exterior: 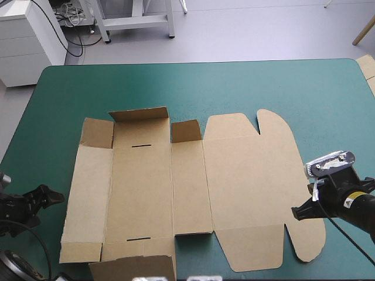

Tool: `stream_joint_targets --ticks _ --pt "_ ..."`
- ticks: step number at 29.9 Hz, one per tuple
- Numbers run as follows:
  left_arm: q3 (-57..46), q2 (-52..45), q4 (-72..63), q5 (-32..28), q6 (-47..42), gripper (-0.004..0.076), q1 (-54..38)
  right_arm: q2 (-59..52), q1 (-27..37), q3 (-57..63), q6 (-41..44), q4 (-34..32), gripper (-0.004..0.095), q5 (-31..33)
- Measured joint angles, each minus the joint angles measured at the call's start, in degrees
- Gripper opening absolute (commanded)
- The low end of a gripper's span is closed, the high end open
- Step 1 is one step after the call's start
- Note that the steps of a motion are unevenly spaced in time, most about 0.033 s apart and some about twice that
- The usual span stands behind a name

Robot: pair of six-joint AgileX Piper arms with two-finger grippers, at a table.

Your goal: Fold the box

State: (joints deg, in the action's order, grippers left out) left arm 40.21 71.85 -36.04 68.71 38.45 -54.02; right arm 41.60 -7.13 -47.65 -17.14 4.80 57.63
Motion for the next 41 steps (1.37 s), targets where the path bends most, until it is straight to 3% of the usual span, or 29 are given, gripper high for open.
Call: stream_joint_targets --ticks 21,31,41 --pt "-6.7 -0.3 -1.3 -5.3 12.4 0.0650 14.0 0.0 0.0 0.0 0.0 0.0 -0.0021 0.0" --pt "-7.1 -0.2 -1.5 -1.4 13.7 0.0477 19.9 0.0 0.0 0.0 0.0 0.1 -0.0021 0.0" --pt "-7.1 -0.2 -4.7 -0.6 16.3 0.0447 20.2 0.0 0.0 0.0 0.0 0.1 -0.0021 0.0"
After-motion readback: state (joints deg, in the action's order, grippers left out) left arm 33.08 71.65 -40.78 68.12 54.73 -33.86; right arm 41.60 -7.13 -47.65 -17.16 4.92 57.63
